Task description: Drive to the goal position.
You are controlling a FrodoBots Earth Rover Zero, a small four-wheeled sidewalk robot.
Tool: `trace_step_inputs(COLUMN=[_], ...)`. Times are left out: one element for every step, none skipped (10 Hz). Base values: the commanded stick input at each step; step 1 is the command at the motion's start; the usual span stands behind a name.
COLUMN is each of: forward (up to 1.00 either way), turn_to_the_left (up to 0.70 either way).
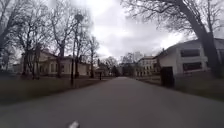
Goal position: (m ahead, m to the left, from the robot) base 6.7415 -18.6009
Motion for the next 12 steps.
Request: trace_step_inputs(forward=[1.00,1.00,1.00,1.00,1.00,1.00,1.00,1.00,1.00,1.00,1.00,1.00], turn_to_the_left=[0.00,0.00,0.00,0.00,0.00,0.00,0.00,0.00,0.00,0.00,0.00,-0.11])
